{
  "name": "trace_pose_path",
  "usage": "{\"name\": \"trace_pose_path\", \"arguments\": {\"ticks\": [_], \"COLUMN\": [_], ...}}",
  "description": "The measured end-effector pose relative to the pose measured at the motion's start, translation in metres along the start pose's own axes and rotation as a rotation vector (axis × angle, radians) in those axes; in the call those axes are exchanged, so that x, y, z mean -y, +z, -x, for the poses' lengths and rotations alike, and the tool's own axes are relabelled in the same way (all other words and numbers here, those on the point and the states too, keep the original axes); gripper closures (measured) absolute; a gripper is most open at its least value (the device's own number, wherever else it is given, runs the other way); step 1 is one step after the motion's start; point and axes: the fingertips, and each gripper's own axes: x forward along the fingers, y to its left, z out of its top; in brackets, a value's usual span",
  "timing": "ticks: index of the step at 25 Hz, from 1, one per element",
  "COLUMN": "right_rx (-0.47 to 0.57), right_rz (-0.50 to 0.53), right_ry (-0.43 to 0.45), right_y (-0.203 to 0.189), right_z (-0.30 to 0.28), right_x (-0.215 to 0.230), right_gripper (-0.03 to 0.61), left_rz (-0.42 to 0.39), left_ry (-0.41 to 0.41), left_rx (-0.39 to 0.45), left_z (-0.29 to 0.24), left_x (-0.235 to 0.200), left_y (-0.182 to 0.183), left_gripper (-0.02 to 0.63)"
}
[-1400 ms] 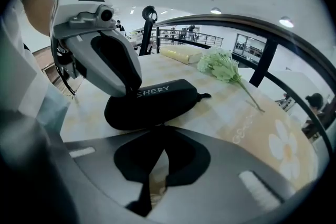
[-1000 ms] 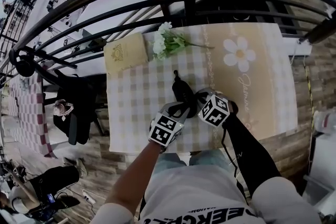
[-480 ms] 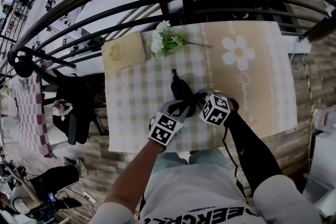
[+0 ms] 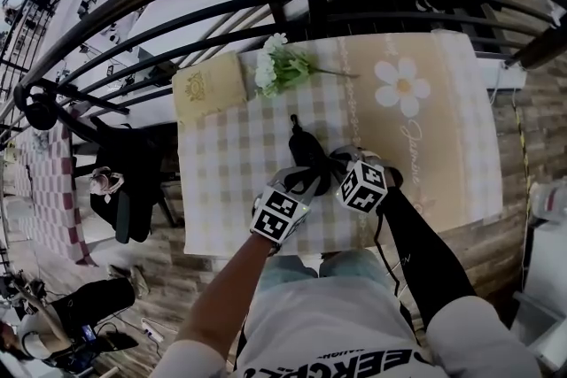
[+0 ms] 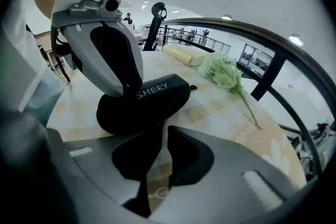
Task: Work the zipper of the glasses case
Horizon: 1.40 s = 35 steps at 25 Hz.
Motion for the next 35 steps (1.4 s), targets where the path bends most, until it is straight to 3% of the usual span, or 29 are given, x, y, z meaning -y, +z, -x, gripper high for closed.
{"name": "trace_pose_path", "arguments": {"ticks": [4, 8, 10, 20, 35], "right_rx": [-0.030, -0.051, -0.053, -0.068, -0.053], "right_rz": [0.127, 0.402, 0.452, 0.455, 0.364], "right_ry": [0.051, 0.097, 0.140, 0.299, 0.297], "right_y": [0.003, 0.007, 0.006, -0.001, -0.011], "right_z": [-0.006, -0.011, -0.011, 0.000, 0.007], "right_x": [0.003, -0.003, -0.006, -0.022, -0.044], "right_gripper": [0.468, 0.500, 0.509, 0.537, 0.535], "left_rz": [0.016, 0.016, 0.017, 0.034, 0.040], "left_ry": [0.001, 0.003, 0.006, 0.000, 0.002], "left_rx": [0.005, 0.003, 0.000, 0.004, -0.001], "left_z": [0.001, 0.000, -0.001, 0.001, -0.002], "left_x": [0.000, -0.001, -0.001, -0.002, -0.002], "left_y": [0.000, 0.001, -0.001, -0.002, 0.000], "left_gripper": [0.546, 0.546, 0.546, 0.546, 0.548]}}
